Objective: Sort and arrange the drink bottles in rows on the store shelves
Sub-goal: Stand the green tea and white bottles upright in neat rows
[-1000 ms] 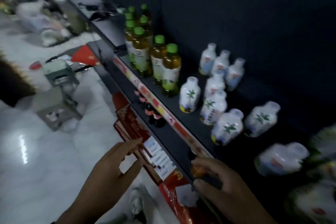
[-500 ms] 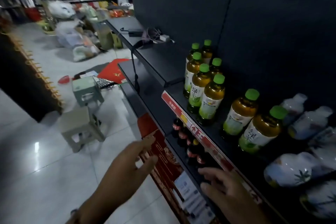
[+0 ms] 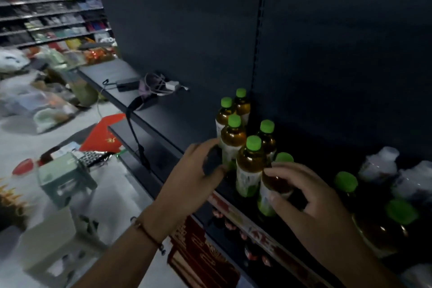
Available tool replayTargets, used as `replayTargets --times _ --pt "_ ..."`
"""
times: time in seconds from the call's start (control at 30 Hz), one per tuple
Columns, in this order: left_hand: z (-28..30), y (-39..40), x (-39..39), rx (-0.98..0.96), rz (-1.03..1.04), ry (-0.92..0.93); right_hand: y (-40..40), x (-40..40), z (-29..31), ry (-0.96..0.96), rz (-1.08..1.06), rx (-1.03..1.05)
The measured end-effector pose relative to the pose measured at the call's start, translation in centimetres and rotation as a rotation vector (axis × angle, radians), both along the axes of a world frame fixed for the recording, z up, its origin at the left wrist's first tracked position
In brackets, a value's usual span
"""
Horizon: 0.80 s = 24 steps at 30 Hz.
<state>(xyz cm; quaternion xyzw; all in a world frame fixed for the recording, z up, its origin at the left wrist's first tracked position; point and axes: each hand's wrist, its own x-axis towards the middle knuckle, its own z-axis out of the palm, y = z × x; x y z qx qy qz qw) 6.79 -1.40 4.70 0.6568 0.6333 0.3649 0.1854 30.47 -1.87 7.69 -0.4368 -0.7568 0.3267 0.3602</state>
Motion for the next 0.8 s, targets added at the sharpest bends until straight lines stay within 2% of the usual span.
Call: replayTargets --times 0.17,0.3,0.37,0.43,0.5,0.57,0.7,0.8 --pt "1.7 8.0 -3.3 0.011 -0.074 0.113 4.3 -3.0 1.6 -0.232 -0.068 0.135" --pt "1.2 11.8 -4.6 -0.005 -0.288 0.196 6.9 -4.7 2.1 -0.46 -0.036 0.061" --pt "0.4 12.7 -4.6 -0.024 -0.35 0.169 7.5 -5.3 2.4 -0.554 -0.028 -0.001" --pt "-0.2 13.8 -4.8 -0.095 -0.404 0.084 7.8 -5.7 2.6 -0.597 -0.048 0.008" --pt "-1.1 15.7 -5.1 -0.154 -0.465 0.088 7.9 -6.0 2.5 -0.626 -0.094 0.035" --pt "-2.3 17.7 -5.4 -0.177 -0.445 0.034 7.9 -6.4 2.1 -0.65 -0.148 0.051" --pt "-1.9 16.2 -4.9 -0.118 -0.508 0.065 7.7 -7.1 1.8 -0.693 -0.243 0.031" --pt "-1.0 15.3 -4.8 -0.019 -0.547 0.171 7.4 -8.0 1.9 -0.704 -0.31 -0.03"
